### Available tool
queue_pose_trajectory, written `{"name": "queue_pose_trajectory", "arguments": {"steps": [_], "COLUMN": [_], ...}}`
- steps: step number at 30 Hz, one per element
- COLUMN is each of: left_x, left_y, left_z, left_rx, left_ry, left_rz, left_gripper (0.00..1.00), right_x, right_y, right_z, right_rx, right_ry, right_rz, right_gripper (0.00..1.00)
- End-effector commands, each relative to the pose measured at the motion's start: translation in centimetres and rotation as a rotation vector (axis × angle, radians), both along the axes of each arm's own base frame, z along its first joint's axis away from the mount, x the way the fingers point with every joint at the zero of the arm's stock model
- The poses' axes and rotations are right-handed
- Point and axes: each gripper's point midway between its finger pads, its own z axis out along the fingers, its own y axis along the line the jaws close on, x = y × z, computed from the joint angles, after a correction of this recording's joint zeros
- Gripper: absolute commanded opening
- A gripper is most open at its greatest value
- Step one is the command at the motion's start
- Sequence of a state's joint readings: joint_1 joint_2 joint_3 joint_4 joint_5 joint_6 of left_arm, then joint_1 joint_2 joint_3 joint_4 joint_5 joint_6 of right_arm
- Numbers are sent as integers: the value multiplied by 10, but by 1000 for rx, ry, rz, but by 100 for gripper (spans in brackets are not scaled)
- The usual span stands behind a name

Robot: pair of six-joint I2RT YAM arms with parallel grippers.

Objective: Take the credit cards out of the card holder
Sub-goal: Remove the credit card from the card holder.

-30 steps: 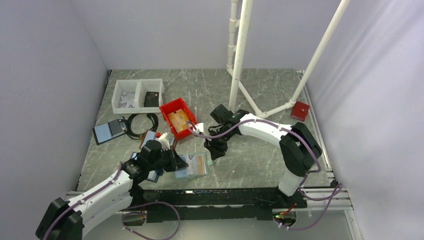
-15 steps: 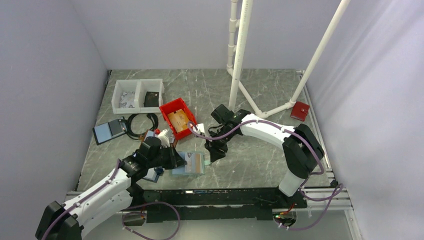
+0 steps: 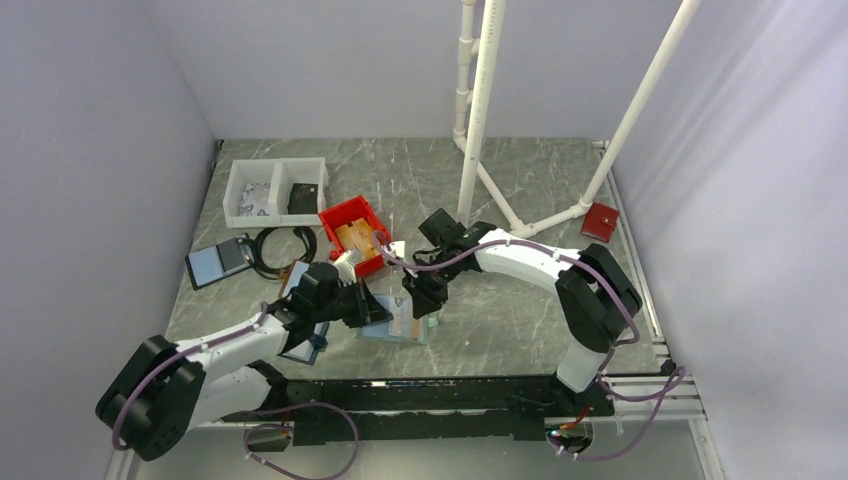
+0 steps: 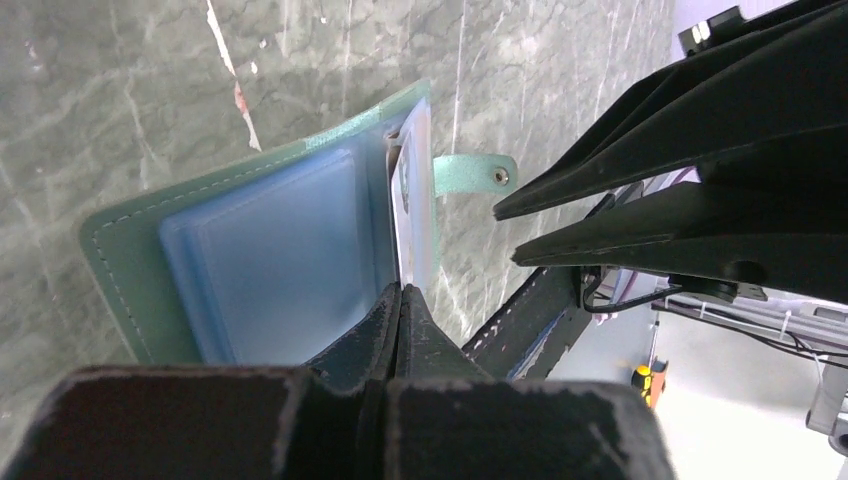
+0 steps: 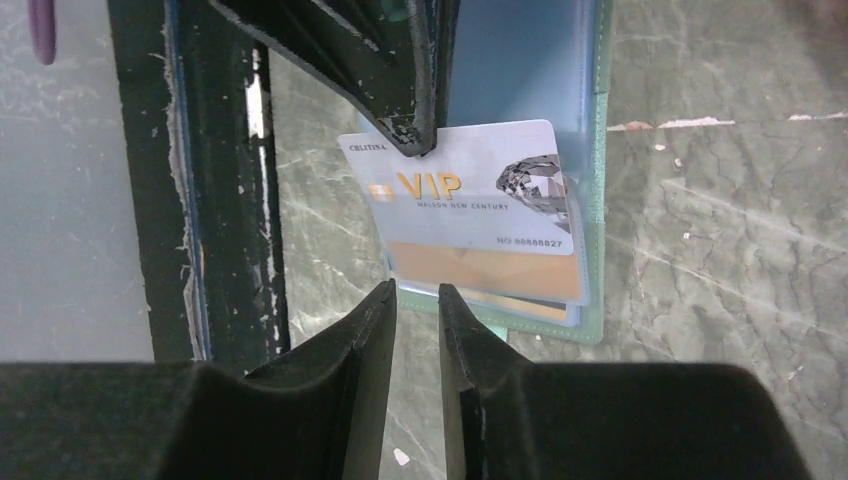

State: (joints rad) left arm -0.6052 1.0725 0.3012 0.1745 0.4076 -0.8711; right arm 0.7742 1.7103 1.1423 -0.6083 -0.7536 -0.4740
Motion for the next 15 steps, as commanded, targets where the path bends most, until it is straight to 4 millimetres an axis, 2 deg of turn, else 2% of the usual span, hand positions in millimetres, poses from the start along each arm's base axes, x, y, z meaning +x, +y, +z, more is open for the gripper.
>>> {"name": "queue_pose_trajectory", "arguments": {"steps": [1, 7, 15], "left_x": [14, 13, 7], "left_y": [-17, -13, 3], "left_z": [19, 4, -3], "left_rx": [-98, -61, -4], "left_ry": [-58, -19, 6], "left_rz": [-20, 1, 60], "left_gripper": [0, 0, 0], "right_x": [8, 11, 20], "right_y": [1, -1, -14], "right_z": [-16, -40, -79], "right_rx": [-38, -111, -275], "right_ry": [4, 25, -22], "right_rz": [-50, -82, -123], "right_gripper": [23, 19, 17]}}
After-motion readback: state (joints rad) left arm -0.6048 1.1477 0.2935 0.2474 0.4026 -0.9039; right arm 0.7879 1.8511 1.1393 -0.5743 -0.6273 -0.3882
